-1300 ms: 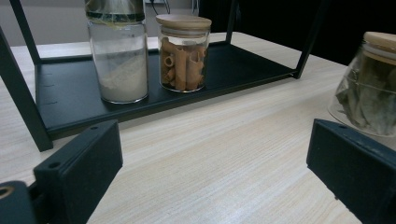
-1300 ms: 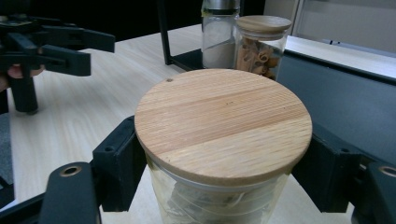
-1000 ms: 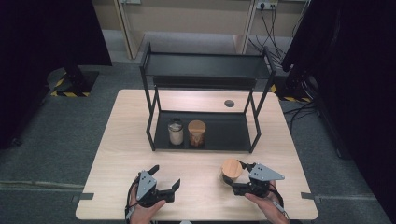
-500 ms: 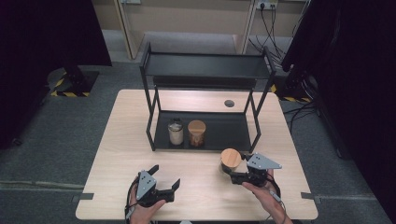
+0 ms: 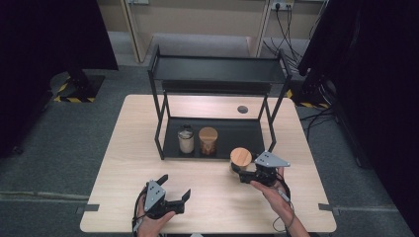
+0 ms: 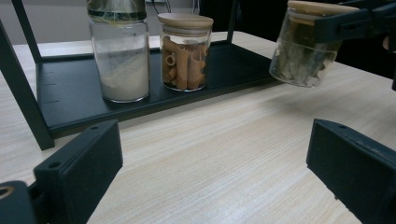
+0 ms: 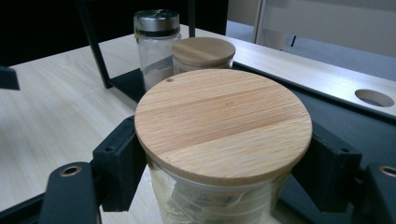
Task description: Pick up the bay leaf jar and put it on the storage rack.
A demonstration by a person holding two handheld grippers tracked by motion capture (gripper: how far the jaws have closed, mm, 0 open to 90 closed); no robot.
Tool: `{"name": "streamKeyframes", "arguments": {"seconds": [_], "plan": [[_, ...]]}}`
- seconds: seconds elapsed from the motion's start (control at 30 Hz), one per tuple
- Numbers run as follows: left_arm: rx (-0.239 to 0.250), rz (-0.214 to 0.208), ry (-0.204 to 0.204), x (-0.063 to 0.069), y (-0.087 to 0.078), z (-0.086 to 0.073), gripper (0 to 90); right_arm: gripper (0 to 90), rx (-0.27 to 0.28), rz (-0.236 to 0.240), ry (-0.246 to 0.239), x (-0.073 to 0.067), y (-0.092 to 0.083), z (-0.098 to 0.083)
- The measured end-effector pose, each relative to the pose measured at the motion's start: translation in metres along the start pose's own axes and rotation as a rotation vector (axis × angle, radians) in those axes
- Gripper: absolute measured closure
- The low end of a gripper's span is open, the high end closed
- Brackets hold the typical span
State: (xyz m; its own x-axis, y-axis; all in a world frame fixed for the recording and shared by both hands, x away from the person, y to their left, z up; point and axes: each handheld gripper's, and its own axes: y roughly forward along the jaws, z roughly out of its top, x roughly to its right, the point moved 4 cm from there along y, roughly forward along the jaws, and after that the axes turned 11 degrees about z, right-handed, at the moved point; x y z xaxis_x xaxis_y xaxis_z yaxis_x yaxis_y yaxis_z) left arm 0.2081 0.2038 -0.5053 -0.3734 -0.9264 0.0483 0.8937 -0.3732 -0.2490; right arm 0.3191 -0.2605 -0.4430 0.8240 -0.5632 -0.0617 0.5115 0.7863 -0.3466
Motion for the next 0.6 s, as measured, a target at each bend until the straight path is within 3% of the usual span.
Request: {"name": "streamKeyframes", "arguments": {"seconds": [0.6], "plan": [[-0.002,0.0,-0.002,0.0,0.0,0.0,3.1,25.4,-0.015,-0.064,0.035,0.015,0.036,0.023]]}}
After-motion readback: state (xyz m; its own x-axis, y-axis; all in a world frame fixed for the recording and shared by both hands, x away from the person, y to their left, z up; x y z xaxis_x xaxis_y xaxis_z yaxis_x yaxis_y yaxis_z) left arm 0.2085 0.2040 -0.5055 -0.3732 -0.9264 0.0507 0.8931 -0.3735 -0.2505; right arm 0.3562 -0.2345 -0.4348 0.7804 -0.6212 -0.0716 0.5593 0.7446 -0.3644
